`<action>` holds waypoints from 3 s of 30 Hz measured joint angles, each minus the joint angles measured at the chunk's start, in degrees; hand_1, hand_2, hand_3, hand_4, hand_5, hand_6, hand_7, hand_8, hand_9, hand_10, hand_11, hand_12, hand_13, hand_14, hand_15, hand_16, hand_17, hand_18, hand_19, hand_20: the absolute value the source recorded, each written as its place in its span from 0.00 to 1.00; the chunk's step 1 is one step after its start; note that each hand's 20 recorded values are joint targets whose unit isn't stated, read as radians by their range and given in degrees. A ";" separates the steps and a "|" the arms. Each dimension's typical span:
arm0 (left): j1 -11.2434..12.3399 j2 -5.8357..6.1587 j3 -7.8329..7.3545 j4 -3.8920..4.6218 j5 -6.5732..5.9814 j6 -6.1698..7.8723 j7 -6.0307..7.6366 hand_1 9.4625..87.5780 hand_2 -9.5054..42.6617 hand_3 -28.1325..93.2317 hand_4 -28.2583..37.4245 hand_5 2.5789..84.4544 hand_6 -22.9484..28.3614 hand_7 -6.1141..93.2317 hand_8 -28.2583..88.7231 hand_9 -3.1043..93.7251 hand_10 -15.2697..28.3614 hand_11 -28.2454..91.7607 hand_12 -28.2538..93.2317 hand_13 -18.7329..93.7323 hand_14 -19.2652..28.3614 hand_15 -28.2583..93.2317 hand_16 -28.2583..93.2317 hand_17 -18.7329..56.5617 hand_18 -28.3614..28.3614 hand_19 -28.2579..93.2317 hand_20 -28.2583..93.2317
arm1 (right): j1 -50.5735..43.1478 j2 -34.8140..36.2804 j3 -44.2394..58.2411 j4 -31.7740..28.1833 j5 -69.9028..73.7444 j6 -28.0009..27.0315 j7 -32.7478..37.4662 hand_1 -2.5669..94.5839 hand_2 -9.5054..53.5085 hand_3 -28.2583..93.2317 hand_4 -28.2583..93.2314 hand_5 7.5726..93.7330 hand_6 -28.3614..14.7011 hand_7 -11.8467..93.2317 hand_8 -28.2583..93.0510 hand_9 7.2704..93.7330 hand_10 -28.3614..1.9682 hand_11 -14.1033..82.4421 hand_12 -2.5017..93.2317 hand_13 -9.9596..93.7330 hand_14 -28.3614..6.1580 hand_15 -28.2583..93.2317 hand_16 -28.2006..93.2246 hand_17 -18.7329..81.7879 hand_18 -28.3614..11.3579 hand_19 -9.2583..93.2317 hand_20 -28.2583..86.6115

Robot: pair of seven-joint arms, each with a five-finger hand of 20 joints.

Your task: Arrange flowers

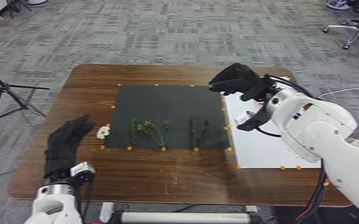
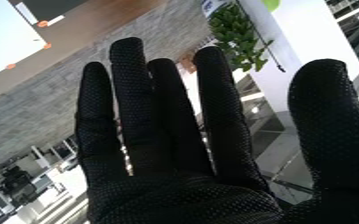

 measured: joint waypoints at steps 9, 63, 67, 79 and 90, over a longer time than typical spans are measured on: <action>-6.65 -0.67 3.75 2.92 0.47 -1.10 -0.97 0.20 0.29 0.81 0.00 0.64 0.48 0.24 0.18 0.58 0.69 0.44 0.36 0.53 0.75 0.41 0.24 0.40 0.68 0.30 0.40 | -0.01 -0.39 -0.07 0.02 0.36 -0.24 -0.15 0.33 0.19 0.75 0.12 0.59 0.55 0.23 0.18 0.53 0.32 0.22 0.21 0.56 0.27 0.49 0.45 0.37 0.17 0.55 0.57; -12.85 1.57 10.49 5.65 -3.00 0.97 -6.80 0.19 0.30 0.81 0.00 0.64 0.49 0.24 0.18 0.58 0.69 0.45 0.36 0.53 0.75 0.41 0.23 0.39 0.68 0.30 0.39 | 1.49 -0.38 -2.88 0.39 1.23 -3.42 -0.43 0.32 0.20 0.75 0.12 0.59 0.55 0.22 0.18 0.53 0.32 0.22 0.21 0.56 0.27 0.49 0.45 0.37 0.18 0.54 0.56; -12.84 1.13 10.16 5.57 -2.14 0.44 -6.05 0.19 0.29 0.81 0.00 0.64 0.49 0.24 0.18 0.58 0.69 0.45 0.36 0.52 0.75 0.41 0.23 0.38 0.68 0.30 0.39 | 1.56 -0.38 -2.90 0.39 1.23 -3.42 -0.49 0.32 0.20 0.75 0.12 0.59 0.55 0.22 0.18 0.53 0.32 0.22 0.21 0.56 0.27 0.49 0.45 0.37 0.18 0.54 0.56; -2.31 -2.07 -4.62 3.13 1.79 0.96 -1.68 0.20 0.28 0.81 0.00 0.64 0.48 0.24 0.18 0.58 0.69 0.45 0.36 0.54 0.76 0.42 0.24 0.38 0.69 0.31 0.40 | -0.45 -0.36 -0.72 0.14 1.55 -3.34 -0.10 0.32 0.20 0.75 0.12 0.59 0.55 0.22 0.18 0.55 0.32 0.22 0.21 0.56 0.27 0.49 0.45 0.37 0.18 0.54 0.56; 3.11 -0.04 -13.11 3.16 5.58 0.21 -2.88 0.20 0.28 0.81 0.00 0.64 0.48 0.24 0.18 0.58 0.69 0.44 0.36 0.54 0.76 0.42 0.24 0.38 0.69 0.31 0.40 | -4.00 -0.17 2.97 -0.38 1.32 -2.21 0.34 0.35 0.15 0.77 0.12 0.60 0.56 0.23 0.18 0.57 0.35 0.23 0.21 0.58 0.31 0.49 0.45 0.40 0.19 0.56 0.57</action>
